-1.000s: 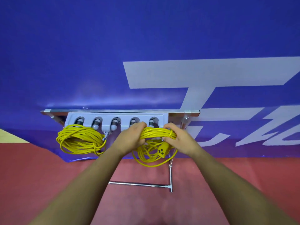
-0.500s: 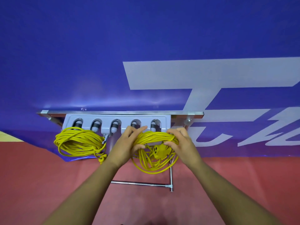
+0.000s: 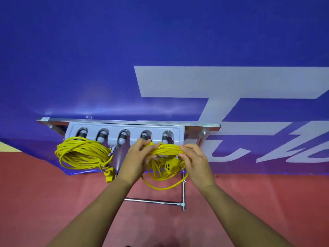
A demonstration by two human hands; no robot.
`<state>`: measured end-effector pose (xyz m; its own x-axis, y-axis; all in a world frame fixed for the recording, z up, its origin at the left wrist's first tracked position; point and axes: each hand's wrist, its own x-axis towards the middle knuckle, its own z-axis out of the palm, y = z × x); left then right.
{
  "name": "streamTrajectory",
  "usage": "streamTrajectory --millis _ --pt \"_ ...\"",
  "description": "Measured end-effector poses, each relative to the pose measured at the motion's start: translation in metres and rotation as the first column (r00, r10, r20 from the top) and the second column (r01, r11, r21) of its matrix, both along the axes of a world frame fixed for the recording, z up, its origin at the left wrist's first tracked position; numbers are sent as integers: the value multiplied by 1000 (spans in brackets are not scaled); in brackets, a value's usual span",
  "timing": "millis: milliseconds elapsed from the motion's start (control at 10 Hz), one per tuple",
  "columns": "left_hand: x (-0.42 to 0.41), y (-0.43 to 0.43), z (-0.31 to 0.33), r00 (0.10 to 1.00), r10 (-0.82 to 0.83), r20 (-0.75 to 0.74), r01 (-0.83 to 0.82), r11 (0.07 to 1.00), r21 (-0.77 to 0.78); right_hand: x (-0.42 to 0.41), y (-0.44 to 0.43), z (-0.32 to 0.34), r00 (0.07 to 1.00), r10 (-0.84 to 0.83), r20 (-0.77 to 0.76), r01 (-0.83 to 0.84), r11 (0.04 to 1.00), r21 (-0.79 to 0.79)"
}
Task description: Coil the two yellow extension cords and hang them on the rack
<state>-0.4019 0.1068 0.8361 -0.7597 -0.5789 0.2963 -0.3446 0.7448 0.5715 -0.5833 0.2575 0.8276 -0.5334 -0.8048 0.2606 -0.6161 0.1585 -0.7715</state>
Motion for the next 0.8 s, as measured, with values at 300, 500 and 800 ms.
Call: streamTrajectory --millis 300,500,800 --pt "8 5 11 999 -25 48 20 995 100 3 0 4 998 23 50 -25 999 41" --pt "8 5 16 992 -26 121 16 996 89 4 -1 12 998 34 46 -39 993 115" --pt "18 1 53 994 -9 112 -9 988 154 -1 6 31 999 23 30 -29 979 201"
